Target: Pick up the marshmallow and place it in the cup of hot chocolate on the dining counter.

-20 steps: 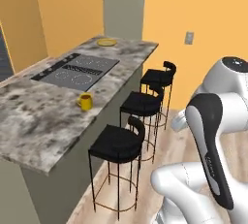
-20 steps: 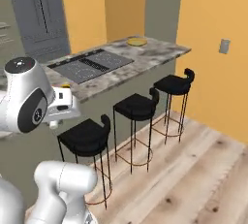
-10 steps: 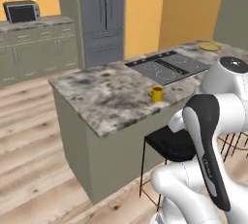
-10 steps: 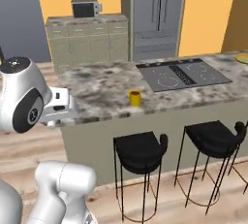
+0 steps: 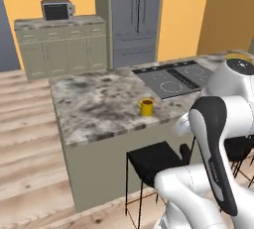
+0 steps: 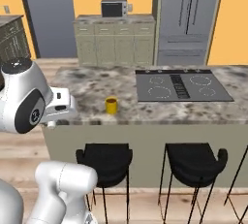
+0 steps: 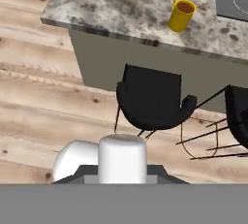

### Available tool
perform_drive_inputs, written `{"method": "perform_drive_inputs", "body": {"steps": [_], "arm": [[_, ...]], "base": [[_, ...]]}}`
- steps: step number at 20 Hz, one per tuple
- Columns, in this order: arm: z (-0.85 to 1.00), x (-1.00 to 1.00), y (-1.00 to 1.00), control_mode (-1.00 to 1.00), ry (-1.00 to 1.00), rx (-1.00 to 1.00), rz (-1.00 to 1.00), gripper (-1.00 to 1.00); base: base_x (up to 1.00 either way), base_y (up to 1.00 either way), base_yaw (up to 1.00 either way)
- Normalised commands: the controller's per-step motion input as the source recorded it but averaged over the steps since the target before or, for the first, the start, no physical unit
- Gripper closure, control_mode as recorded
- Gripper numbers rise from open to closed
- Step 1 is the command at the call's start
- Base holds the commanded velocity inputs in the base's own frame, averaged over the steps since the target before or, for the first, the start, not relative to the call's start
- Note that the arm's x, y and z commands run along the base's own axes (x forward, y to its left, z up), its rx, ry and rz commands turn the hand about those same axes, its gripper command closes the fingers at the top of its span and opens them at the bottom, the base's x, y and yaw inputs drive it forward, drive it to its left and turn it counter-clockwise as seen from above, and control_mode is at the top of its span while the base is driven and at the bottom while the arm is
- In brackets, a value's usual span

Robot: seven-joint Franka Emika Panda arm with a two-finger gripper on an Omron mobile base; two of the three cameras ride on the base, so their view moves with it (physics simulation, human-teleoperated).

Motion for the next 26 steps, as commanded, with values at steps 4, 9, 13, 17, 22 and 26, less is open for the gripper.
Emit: {"method": "perform_drive_inputs", "body": {"steps": [4,9,13,17,22,26], "arm": [[0.0,0.0,0.0,1.0,0.0,0.0,0.0,1.0],[0.0,0.0,0.0,1.0,0.0,0.0,0.0,1.0],[0.0,0.0,0.0,1.0,0.0,0.0,0.0,1.0],[0.0,0.0,0.0,1.0,0.0,0.0,0.0,1.0],[-0.11,0.37,0.03,-1.0,0.08,0.0,0.01,1.0],[-0.04,0.92,0.0,-1.0,0.26,0.0,0.0,1.0]], "base": [[0.62,-0.77,0.32],[0.71,-0.11,0.19],[0.14,0.0,0.05],[0.11,0.0,0.01],[0.0,0.0,0.0],[0.0,0.0,0.0]]}}
